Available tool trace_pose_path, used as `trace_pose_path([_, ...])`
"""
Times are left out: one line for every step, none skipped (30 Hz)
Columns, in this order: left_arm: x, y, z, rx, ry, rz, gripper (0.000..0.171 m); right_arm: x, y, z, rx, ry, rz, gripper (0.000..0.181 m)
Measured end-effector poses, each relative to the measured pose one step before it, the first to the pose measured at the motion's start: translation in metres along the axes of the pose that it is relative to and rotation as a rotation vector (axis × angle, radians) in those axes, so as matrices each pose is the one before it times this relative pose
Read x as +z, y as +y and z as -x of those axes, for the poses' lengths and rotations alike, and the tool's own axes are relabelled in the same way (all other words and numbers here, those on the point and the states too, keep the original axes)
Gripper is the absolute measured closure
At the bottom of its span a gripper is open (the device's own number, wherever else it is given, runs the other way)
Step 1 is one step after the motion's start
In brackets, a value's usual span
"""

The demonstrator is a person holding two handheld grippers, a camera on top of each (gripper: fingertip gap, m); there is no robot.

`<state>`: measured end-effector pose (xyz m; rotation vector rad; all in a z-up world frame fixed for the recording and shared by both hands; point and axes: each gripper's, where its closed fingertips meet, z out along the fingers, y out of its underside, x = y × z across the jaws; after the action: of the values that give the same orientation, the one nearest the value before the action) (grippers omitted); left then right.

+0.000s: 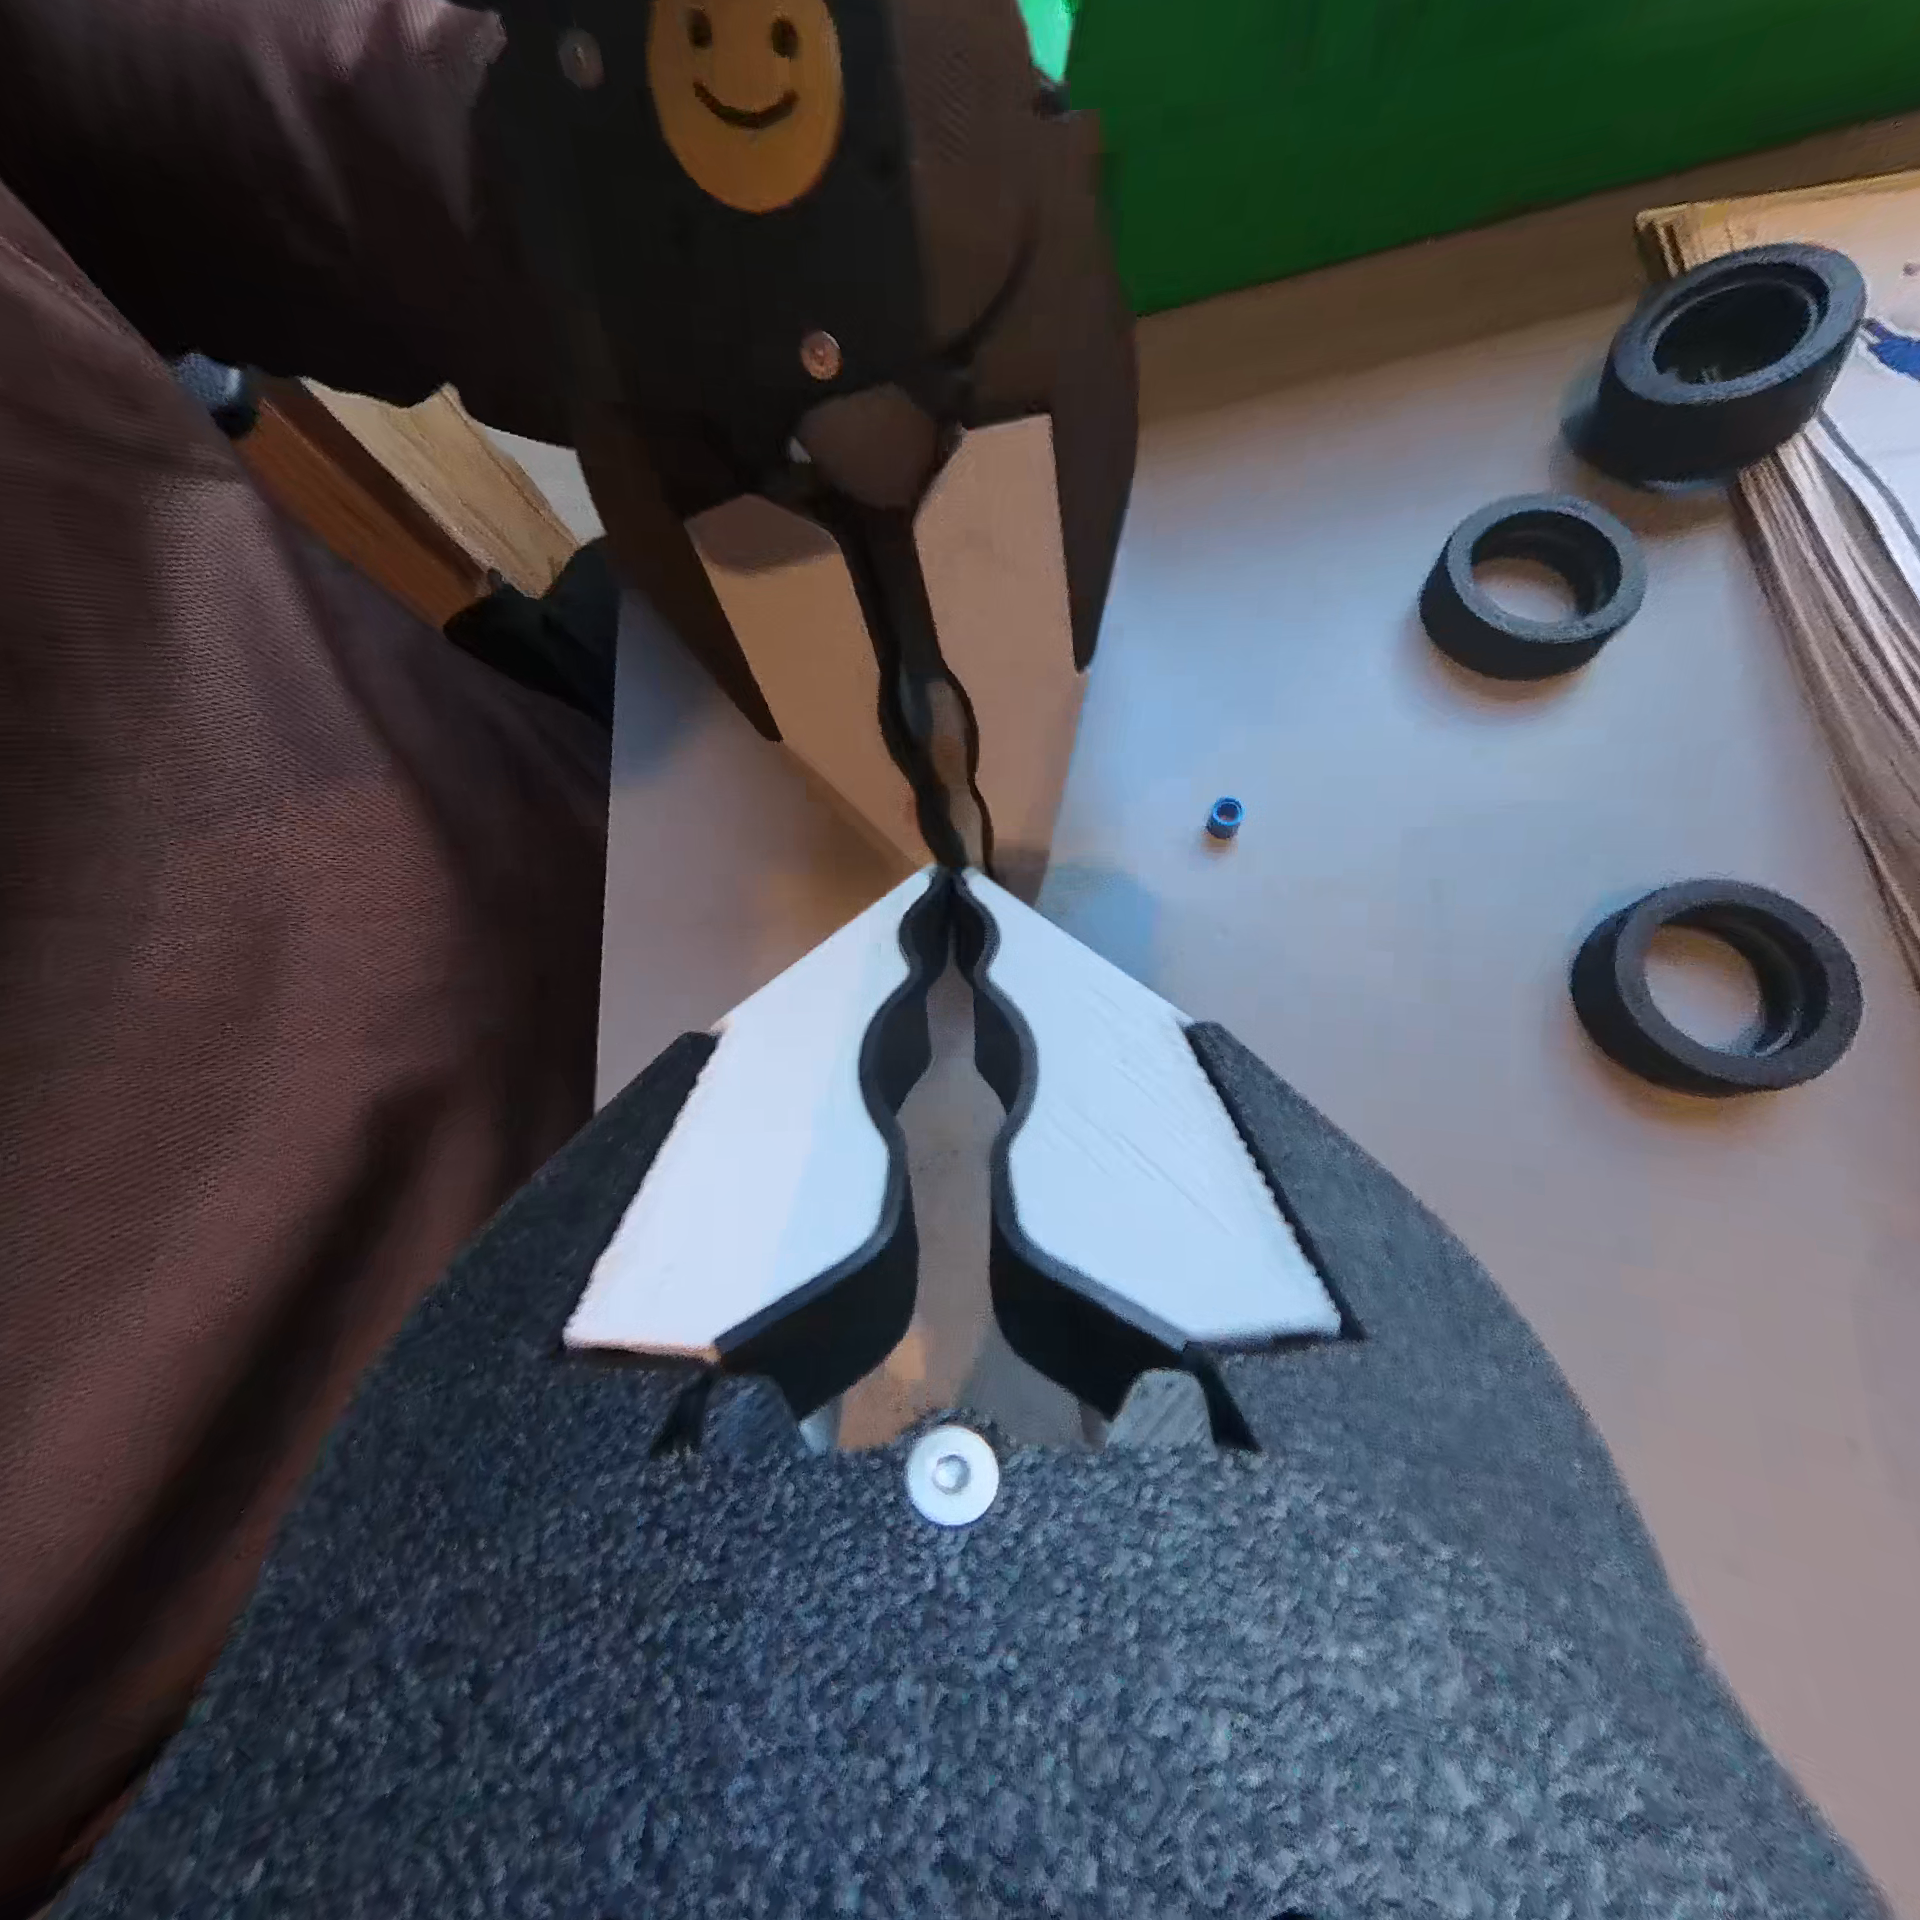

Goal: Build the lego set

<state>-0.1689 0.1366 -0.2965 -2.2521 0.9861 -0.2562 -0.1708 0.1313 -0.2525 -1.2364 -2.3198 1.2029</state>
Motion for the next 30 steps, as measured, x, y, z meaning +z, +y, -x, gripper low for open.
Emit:
trace_pose_path([0.00047,-0.0005,0.00017,0.0073,0.0011,0.00433,0.17,0.00004,-0.00091,-0.00006,-0.0174,0.0128,0.0148,0.181])
trace_pose_path([0.0005,-0.00064,0.00031,0.0105,-0.0033,0.00176,0.17,0.00026,0.00067,-0.00223,-0.0202,0.0234,0.0173,0.181])
trace_pose_path([0.00039,-0.00048,-0.00046,0.0082,0.0005,0.0026,0.17,0.00192,0.00526,-0.00377,-0.0163,0.0266,0.0369,0.181])
trace_pose_path([0.00019,-0.00004,-0.00043,0.0054,0.0029,0.00466,0.17,0.00425,0.00931,-0.00354,-0.009,0.0195,0.0551,0.181])
trace_pose_path([-0.00016,0.00012,0.00015,-0.0016,0.0029,0.00252,0.17,0.00243,0.00448,-0.00119,-0.0011,0.0044,0.0198,0.181])
trace_pose_path([0.00025,-0.00068,0.00054,-0.0036,-0.0001,-0.00604,0.17,-0.00029,0.00095,0.0004,0.0036,-0.0065,0.0015,0.181])
trace_pose_path([0.00067,-0.00077,0.0002,-0.0054,0.0006,-0.0096,0.17,-0.00085,0.001,-0.00018,0.0006,0.0002,0.006,0.181])
trace_pose_path([0.00058,-0.00063,0.00008,-0.009,0.0057,-0.01055,0.17,-0.00021,0.00038,-0.00102,-0.0052,0.0091,0.0017,0.181])
trace_pose_path([0.0002,-0.00026,-0.00012,-0.0108,0.0098,-0.00947,0.17,0.00033,-0.0002,-0.00062,-0.0055,0.0072,-0.0027,0.181])
trace_pose_path([0.00002,-0.00009,0.00003,-0.0118,0.0112,-0.00979,0.17,0.00026,-0.00026,-0.00027,-0.0025,0.0022,-0.0022,0.181])
trace_pose_path([0.0001,-0.00013,-0.00009,-0.0121,0.0105,-0.00982,0.17,0.00046,-0.00046,-0.00025,-0.0013,0.0025,-0.0017,0.181])
trace_pose_path([0.00002,-0.00006,-0.00009,-0.0075,0.0077,-0.01094,0.17,0.00055,-0.00051,-0.00011,-0.0011,0.0025,-0.0033,0.181])
trace_pose_path([0.00012,-0.00019,-0.00007,-0.0051,0.0046,-0.01484,0.17,0.0005,-0.0003,-0.00028,0.0008,0.0009,-0.003,0.181])
trace_pose_path([0.00004,-0.00015,0.00001,-0.0067,0.0018,-0.01474,0.17,0.00037,-0.00003,-0.00028,0.003,-0.0029,-0.0028,0.181])
trace_pose_path([-0.00014,0.00007,-0.00009,-0.0065,0.0002,-0.0114,0.17,0.00024,0.00005,-0.00031,0.0048,-0.0061,-0.0032,0.181])
trace_pose_path([-0.00006,0.00011,0.00001,-0.0023,-0.0019,-0.00538,0.17,0.00011,0.00007,-0.00009,0.0069,-0.0065,-0.0025,0.181])
trace_pose_path([0.00008,-0.00012,0.00051,0.0003,-0.0081,-0.00043,0.17,-0.00039,-0.0001,0.00018,0.008,-0.0072,-0.004,0.181])
trace_pose_path([0.00007,-0.00039,0.00198,0.0107,-0.0209,0.00063,0.17,-0.00137,-0.00114,0.00069,0.0097,-0.0101,-0.0107,0.181])
trace_pose_path([0.00035,-0.00036,0.0005,0.0123,-0.0106,0.00133,0.17,-0.00294,-0.00266,0.0012,0.0137,-0.0161,-0.0186,0.181])
trace_pose_path([0.00047,-0.00043,-0.00038,0.0024,0.0004,0.00099,0.17,-0.0042,-0.004,0.00078,0.0165,-0.0165,-0.0197,0.181])
trace_pose_path([0.00036,-0.00044,-0.0003,-0.0015,0.004,0.0005,0.17,-0.00427,-0.00372,0.00003,0.0073,-0.0068,-0.0102,0.181])
trace_pose_path([0.00035,-0.00023,-0.00012,0.0024,0.0025,-0.00037,0.17,-0.003,-0.00221,-0.00076,-0.0102,0.0088,0.0062,0.181])
trace_pose_path([0.00025,-0.00027,-0.00004,0.0052,0.0004,-0.00007,0.17,-0.00105,-0.00083,-0.00081,-0.0218,0.018,0.0171,0.181])
trace_pose_path([0.00024,-0.00035,-0.00009,0.0026,0.0015,0.00054,0.17,0.00196,0.00165,0.00111,-0.0231,0.0087,0.0282,0.181])
trace_pose_path([0.00025,-0.00019,-0.0001,0.0005,0.002,0.00073,0.171,0.00635,0.00675,0.00221,-0.0178,0.0001,0.0509,0.181])
trace_pose_path([-0.00018,0.00022,0.00012,0.0003,0.0019,0.00234,0.17,0.00729,0.00527,0.00262,-0.0149,-0.0021,0.0303,0.181])
trace_pose_path([-0.0004,0.00072,0.00094,0.0015,-0.0051,0.00247,0.17,0.00253,0.00279,-0.00077,-0.0041,0.0119,0.0181,0.181])
trace_pose_path([-0.00013,-0.00012,0.00019,-0.0027,-0.0018,-0.00373,0.17,-0.00225,0.00091,-0.00375,0.0003,0.0244,0.018,0.181])
trace_pose_path([0.00004,0.00002,-0.00011,-0.0009,-0.0007,-0.00103,0.17,-0.00525,-0.00257,-0.00293,-0.0079,0.0215,-0.0073,0.181])
trace_pose_path([0.00005,-0.00008,0.00005,0.0022,-0.0018,-0.00012,0.17,-0.00674,-0.008,0.00043,0.0024,-0.0044,-0.0407,0.181])
